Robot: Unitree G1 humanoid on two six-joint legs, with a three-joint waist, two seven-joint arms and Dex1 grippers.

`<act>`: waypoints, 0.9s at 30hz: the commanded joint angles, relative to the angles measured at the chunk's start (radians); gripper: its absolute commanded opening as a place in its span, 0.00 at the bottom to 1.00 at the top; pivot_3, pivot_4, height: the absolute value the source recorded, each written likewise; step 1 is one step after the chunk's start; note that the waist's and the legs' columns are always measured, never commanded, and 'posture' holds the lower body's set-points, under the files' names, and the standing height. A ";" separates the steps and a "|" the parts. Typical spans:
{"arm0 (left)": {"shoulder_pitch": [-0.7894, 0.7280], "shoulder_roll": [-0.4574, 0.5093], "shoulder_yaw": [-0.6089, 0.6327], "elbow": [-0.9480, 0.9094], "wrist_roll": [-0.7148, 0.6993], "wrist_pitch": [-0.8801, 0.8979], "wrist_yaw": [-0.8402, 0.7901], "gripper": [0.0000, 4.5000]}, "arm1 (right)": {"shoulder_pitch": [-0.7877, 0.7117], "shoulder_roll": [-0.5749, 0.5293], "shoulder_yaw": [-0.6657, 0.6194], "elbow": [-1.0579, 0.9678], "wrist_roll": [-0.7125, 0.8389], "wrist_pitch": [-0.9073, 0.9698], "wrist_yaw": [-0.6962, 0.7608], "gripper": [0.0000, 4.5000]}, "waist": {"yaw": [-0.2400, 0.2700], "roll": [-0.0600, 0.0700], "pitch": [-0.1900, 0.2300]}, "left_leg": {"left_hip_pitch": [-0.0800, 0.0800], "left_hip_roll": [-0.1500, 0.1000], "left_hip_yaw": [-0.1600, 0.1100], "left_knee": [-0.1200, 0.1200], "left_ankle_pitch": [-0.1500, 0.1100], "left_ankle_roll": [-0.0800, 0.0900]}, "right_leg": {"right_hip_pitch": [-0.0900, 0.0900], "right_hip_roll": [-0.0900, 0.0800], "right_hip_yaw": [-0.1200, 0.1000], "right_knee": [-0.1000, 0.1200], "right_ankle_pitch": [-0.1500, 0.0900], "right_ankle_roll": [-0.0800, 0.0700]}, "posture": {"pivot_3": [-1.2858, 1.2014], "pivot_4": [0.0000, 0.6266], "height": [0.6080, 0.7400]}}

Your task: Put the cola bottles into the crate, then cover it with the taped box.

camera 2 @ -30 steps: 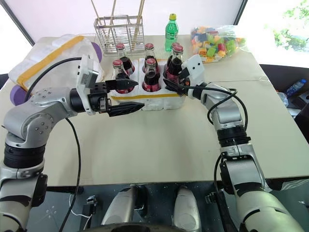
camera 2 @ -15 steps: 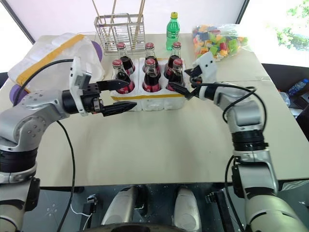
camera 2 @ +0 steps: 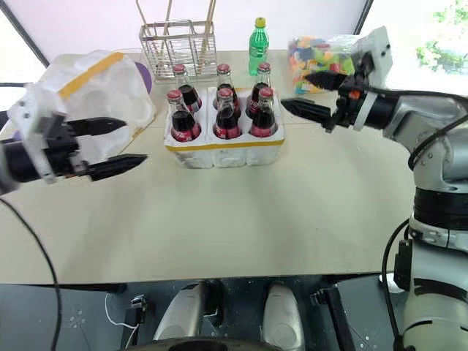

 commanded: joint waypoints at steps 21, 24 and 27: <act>-0.139 0.341 -0.201 0.978 0.545 -0.471 -0.353 1.00 | -0.122 -0.025 0.038 -0.007 0.043 -0.081 0.157 0.98 | 0.005 0.000 0.000 | -0.013 0.006 0.017 -0.008 0.005 -0.010 | -0.020 0.001 -0.002 -0.002 0.005 -0.006 | 0.52 0.24 0.97; -0.360 0.293 -0.359 1.147 0.652 -0.526 -0.355 1.00 | -0.108 -0.036 0.027 -0.016 0.043 -0.073 0.143 0.98 | 0.005 -0.002 0.000 | -0.012 0.005 0.021 -0.009 0.006 -0.010 | -0.021 0.002 -0.003 0.002 0.005 -0.006 | 0.52 0.24 0.97; -0.524 0.249 -0.460 1.303 0.737 -0.594 -0.371 1.00 | -0.095 -0.044 0.013 -0.024 0.048 -0.063 0.123 0.98 | 0.001 -0.004 -0.001 | -0.012 0.005 0.023 -0.007 0.006 -0.010 | -0.021 0.001 -0.003 0.003 0.005 -0.005 | 0.52 0.24 0.97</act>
